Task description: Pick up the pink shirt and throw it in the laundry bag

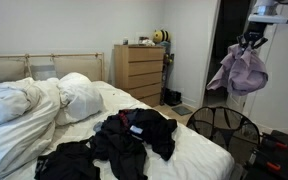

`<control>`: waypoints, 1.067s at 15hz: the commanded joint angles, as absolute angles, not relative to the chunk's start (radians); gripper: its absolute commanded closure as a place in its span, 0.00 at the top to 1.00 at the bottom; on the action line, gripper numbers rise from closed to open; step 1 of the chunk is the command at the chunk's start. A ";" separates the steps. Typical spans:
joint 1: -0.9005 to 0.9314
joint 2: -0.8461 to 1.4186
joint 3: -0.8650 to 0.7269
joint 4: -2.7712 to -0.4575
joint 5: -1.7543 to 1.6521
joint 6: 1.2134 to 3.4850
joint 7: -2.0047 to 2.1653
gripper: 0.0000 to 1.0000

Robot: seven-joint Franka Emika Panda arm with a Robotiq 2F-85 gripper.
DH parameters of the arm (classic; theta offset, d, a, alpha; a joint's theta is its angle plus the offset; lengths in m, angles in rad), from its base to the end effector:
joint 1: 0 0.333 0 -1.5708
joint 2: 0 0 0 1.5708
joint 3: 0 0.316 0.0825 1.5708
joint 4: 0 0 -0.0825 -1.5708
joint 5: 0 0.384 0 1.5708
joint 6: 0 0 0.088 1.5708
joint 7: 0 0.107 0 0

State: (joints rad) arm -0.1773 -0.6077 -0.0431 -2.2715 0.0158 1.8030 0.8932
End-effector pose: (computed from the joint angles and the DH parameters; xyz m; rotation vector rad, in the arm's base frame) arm 0.3698 -0.0850 0.5921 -2.5939 1.6086 -0.1794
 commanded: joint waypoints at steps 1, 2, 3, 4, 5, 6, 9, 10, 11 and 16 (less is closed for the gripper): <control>-0.203 -0.562 -0.065 -2.264 0.015 1.851 0.810 0.04; -0.207 -0.552 -0.069 -2.263 0.018 1.859 0.794 0.04; -0.206 -0.542 -0.074 -2.262 0.026 1.864 0.777 0.04; -0.205 -0.534 -0.078 -2.262 0.031 1.867 0.760 0.04; -0.205 -0.527 -0.076 -2.261 0.030 1.869 0.752 0.04; -0.204 -0.521 -0.075 -2.260 0.030 1.869 0.741 0.04; -0.194 -0.500 -0.065 -2.260 0.045 1.891 0.725 0.41; -0.191 -0.496 -0.062 -2.259 0.049 1.894 0.716 0.43; -0.188 -0.492 -0.059 -2.258 0.052 1.898 0.713 0.47; -0.181 -0.478 -0.041 -2.255 0.055 1.908 0.708 0.87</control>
State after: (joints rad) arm -0.1822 -0.4966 -0.0513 -2.2717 0.0337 1.8979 0.7305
